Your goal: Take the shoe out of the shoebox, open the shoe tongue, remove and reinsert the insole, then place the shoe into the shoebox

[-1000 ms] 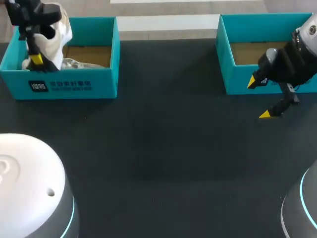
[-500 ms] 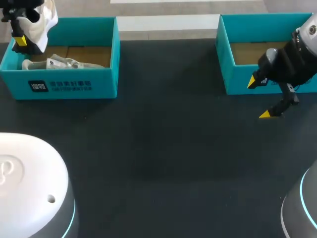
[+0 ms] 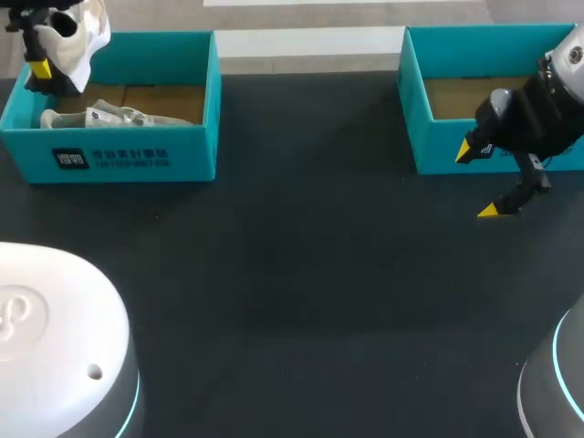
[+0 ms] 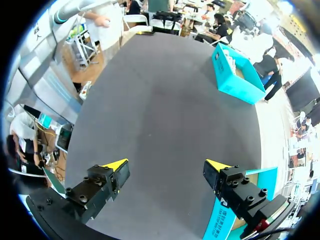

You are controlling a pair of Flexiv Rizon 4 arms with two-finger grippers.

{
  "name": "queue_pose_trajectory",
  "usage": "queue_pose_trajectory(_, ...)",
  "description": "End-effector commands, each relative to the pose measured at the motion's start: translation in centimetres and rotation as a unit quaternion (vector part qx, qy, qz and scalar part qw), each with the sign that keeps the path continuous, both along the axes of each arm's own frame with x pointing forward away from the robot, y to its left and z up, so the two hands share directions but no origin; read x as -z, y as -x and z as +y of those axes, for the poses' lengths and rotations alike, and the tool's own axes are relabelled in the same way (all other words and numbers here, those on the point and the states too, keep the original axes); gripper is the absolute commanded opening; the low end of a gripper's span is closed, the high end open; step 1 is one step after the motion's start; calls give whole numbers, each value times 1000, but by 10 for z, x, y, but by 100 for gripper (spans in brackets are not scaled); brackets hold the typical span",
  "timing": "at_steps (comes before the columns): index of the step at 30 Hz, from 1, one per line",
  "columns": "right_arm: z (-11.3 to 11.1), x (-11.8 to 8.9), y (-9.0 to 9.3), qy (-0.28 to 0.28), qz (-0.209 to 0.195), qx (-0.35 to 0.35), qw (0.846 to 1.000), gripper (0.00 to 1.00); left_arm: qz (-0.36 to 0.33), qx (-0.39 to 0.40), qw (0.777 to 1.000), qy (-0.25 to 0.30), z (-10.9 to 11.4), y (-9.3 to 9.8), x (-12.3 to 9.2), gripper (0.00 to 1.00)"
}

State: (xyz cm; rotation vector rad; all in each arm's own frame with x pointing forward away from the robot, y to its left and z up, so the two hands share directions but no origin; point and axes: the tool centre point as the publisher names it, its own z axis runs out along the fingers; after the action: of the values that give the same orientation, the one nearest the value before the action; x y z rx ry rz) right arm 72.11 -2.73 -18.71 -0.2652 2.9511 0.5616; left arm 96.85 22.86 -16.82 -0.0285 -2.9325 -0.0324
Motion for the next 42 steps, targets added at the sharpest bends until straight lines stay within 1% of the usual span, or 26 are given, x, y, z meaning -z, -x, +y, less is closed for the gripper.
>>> queue_pose_trajectory(1, 2, 1, -1, 2, 1, 1, 1000, 100, -11, -3, 1000, 0, 25, -20, 0, 0)
queue_pose_trajectory(4, 2, 1, -1, 2, 1, 1, 1000, 100, -15, 19, 1000, -3, 41, -36, 0, 0)
queue_pose_trajectory(6, 2, 1, -1, 2, 1, 1, 1000, 100, -18, 5, 1000, -4, 52, -50, 3, 0)
queue_pose_trajectory(8, 2, 1, -1, 2, 1, 1, 1000, 100, -27, 4, 999, -17, 61, -63, 6, 0)
queue_pose_trajectory(11, 2, 1, -1, 2, 1, 1, 1000, 100, -37, 14, 999, -19, 72, -83, 10, 0)
queue_pose_trajectory(16, 2, 1, -1, 2, 1, 1, 1000, 100, -54, 31, 997, -42, 77, -108, 14, 0)
queue_pose_trajectory(17, 2, 1, -1, 2, 1, 1, 1000, 100, -49, 33, 998, -34, 76, -114, 15, 0)
queue_pose_trajectory(32, 2, 1, -1, 2, 1, 1, 1000, 100, -49, 33, 998, -34, 76, -114, 15, 0)
queue_pose_trajectory(33, 2, 1, -1, 2, 1, 1, 1000, 100, -27, 83, 996, -33, 76, -112, 17, 0)
queue_pose_trajectory(34, 2, 1, -1, 2, 1, 1, 1000, 100, -26, 134, 990, -30, 76, -110, 19, 0)
queue_pose_trajectory(35, 2, 1, -1, 2, 1, 1, 1000, 100, 2, 200, 980, -24, 78, -112, 22, 0)
queue_pose_trajectory(36, 2, 1, -1, 2, 1, 1, 1000, 100, 18, 272, 962, -29, 80, -111, 26, 0)
queue_pose_trajectory(37, 2, 1, -1, 2, 1, 1, 1000, 100, 0, 296, 955, -33, 83, -111, 27, 0)
queue_pose_trajectory(38, 2, 1, -1, 2, 1, 1, 1000, 100, 28, 344, 938, -26, 86, -113, 28, 0)
queue_pose_trajectory(39, 2, 1, -1, 2, 1, 1, 1000, 100, 37, 374, 927, -22, 88, -114, 28, 0)
queue_pose_trajectory(40, 2, 1, -1, 2, 1, 1, 1000, 100, 22, 396, 917, -31, 91, -117, 29, 0)
queue_pose_trajectory(41, 2, 1, -1, 2, 1, 1, 1000, 100, 24, 436, 898, -42, 93, -118, 29, 0)
queue_pose_trajectory(42, 2, 1, -1, 2, 1, 1, 1000, 100, 31, 462, 885, -36, 95, -118, 28, 0)
